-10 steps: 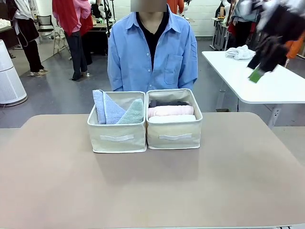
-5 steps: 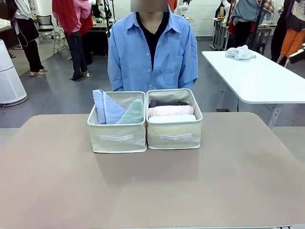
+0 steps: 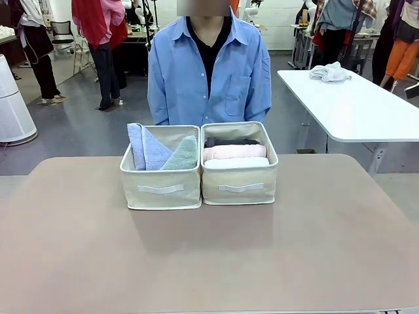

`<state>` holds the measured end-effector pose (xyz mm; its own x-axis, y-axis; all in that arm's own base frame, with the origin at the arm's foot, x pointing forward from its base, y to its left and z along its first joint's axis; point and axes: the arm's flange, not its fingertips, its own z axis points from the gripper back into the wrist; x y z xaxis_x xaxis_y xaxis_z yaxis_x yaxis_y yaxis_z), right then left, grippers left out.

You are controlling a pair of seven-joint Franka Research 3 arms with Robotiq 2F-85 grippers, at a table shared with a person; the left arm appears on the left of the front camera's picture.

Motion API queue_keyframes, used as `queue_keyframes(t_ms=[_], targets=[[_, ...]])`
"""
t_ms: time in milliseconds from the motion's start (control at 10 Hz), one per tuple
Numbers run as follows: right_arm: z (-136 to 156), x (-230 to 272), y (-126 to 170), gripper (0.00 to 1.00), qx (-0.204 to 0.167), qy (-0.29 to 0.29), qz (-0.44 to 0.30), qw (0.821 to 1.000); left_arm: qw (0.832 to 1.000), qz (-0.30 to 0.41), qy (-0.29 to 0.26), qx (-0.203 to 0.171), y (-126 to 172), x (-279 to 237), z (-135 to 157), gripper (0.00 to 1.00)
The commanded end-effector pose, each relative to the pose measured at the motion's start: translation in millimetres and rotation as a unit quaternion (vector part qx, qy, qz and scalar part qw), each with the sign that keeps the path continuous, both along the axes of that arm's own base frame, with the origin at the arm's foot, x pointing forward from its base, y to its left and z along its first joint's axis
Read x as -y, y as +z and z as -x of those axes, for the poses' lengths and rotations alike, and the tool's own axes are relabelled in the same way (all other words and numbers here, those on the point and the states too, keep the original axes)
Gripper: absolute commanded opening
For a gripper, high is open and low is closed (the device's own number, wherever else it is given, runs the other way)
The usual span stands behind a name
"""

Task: Sort the towels based on their folding style.
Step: Pick up another triangle-folded towel from the table and place it in the left Fabric basket.

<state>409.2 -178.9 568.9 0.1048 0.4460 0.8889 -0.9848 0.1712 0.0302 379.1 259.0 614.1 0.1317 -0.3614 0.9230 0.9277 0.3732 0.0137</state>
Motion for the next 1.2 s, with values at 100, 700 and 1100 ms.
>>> queue_keyframes(t_ms=[100, 700, 1100], targets=[[-2, -23, 6, 1.00, -0.007, -0.070, -0.010, 0.997, 1.000, 0.007, 0.002, 0.013, 0, 1, 1, 1.00], [-2, 1, 5, 1.00, 0.006, -0.029, -0.001, 1.000, 1.000, 0.007, 0.002, 0.013, 0, 1, 1, 1.00], [-2, 1, 5, 1.00, 0.006, -0.029, -0.001, 1.000, 1.000, 0.007, 0.002, 0.013, 0, 1, 1, 1.00]])
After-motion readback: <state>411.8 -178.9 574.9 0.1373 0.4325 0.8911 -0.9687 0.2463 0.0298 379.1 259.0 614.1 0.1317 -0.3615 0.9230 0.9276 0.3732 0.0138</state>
